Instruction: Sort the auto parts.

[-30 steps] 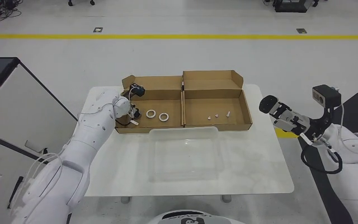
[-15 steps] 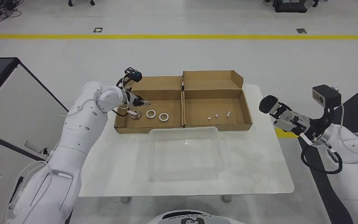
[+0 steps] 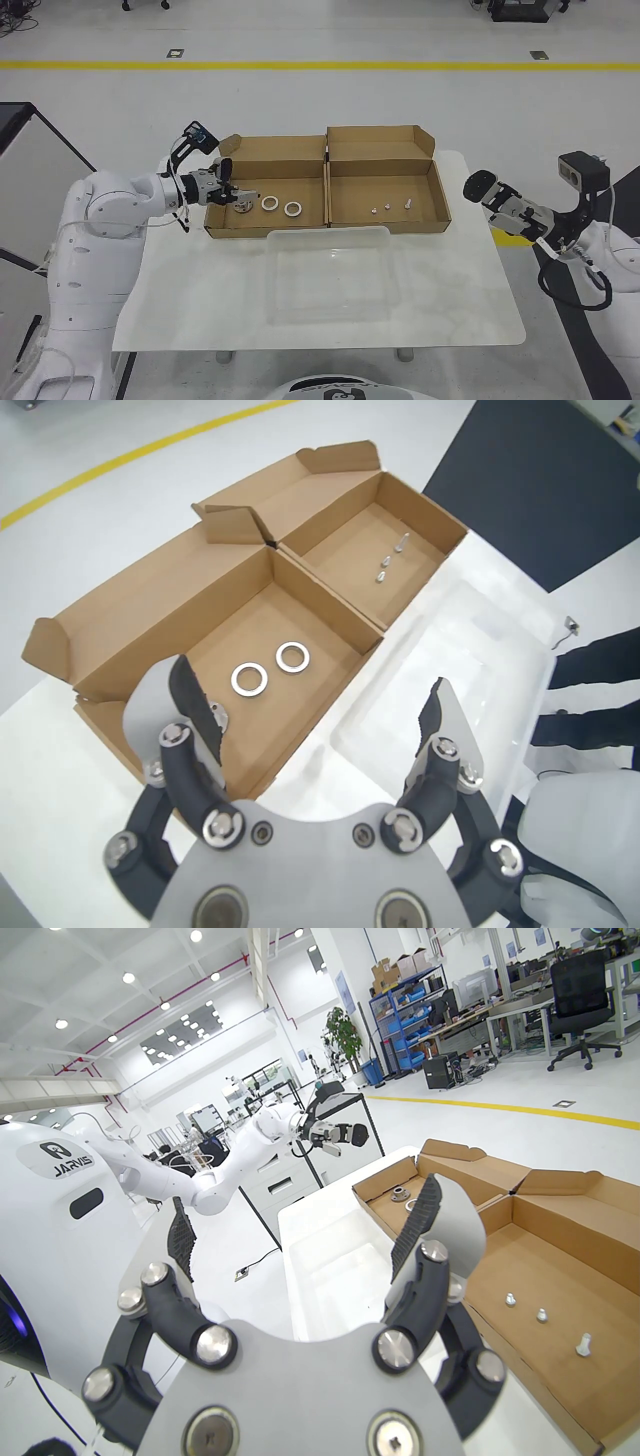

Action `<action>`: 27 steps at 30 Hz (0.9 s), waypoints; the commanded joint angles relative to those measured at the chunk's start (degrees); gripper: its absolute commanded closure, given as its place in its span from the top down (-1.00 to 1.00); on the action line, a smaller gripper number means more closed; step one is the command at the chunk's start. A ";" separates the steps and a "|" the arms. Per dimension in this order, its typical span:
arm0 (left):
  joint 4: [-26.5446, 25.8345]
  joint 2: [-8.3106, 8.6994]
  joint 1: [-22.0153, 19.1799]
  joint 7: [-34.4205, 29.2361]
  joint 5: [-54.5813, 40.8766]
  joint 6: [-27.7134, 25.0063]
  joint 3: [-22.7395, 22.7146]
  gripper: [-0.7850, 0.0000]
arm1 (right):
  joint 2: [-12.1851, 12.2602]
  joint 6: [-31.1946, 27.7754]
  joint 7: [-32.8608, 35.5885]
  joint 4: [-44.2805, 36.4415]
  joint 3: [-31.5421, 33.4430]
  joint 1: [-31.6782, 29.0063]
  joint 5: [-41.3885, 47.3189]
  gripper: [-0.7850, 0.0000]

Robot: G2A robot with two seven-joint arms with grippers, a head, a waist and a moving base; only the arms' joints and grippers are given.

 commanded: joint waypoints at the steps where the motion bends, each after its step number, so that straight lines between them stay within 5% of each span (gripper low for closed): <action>1: -1.18 0.52 1.74 -1.32 -3.22 -1.71 -1.81 1.00 | 0.00 0.00 0.00 0.00 0.00 0.00 0.00 1.00; 27: -3.27 1.26 3.76 -0.54 -7.03 -2.48 -2.77 1.00 | 0.00 0.00 0.00 0.00 0.00 0.00 0.00 1.00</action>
